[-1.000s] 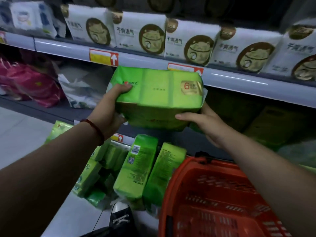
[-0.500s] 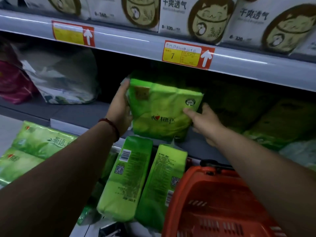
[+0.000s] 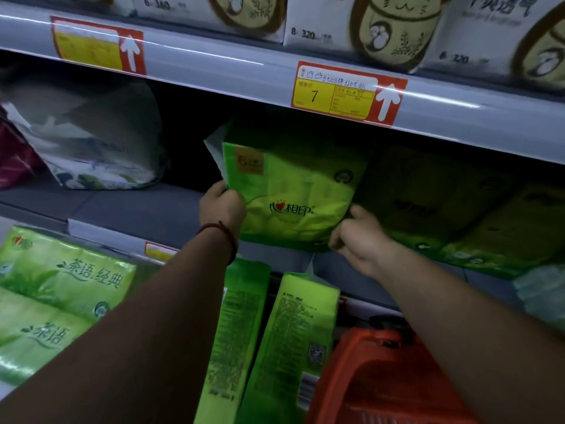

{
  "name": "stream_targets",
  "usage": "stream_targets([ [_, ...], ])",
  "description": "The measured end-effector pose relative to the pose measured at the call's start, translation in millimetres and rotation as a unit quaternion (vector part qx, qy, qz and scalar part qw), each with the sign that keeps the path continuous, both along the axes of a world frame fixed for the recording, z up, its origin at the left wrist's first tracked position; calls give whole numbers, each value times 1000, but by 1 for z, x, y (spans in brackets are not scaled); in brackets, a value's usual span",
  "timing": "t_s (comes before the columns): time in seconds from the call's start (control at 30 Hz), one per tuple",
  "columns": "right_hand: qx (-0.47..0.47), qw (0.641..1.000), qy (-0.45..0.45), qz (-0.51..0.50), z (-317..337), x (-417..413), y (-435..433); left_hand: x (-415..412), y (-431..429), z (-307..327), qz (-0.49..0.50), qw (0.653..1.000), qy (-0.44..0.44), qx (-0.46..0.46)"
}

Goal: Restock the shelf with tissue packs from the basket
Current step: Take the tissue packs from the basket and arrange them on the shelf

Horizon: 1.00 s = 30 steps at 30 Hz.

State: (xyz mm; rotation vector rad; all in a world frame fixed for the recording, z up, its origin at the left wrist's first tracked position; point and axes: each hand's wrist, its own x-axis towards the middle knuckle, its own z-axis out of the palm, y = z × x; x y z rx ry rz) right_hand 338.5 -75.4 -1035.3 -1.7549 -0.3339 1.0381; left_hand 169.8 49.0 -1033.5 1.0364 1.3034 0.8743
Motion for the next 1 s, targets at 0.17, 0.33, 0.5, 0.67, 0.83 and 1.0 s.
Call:
stream_targets([
  [0.17,-5,999,-40,-19,-7,9,26,18,7,-24,-21,1000,-8,4],
  [0.33,-6,994,-93,-59,-19,6,32,38,-1,-11,-29,998,-53,-14],
  [0.5,-3,991,-106,-88,-26,16,28,62,-10,-13,-74,994,-40,-68],
  [0.67,-8,985,-154,-76,-31,18,28,74,-6,-20,-67,994,-50,-76],
  [0.83,-18,977,-195,-83,-29,18,30,80,-3,-25,-57,996,-35,-52],
  [1.0,-30,974,-215,-70,-27,17,30,87,2,-30,-34,997,-45,-56],
])
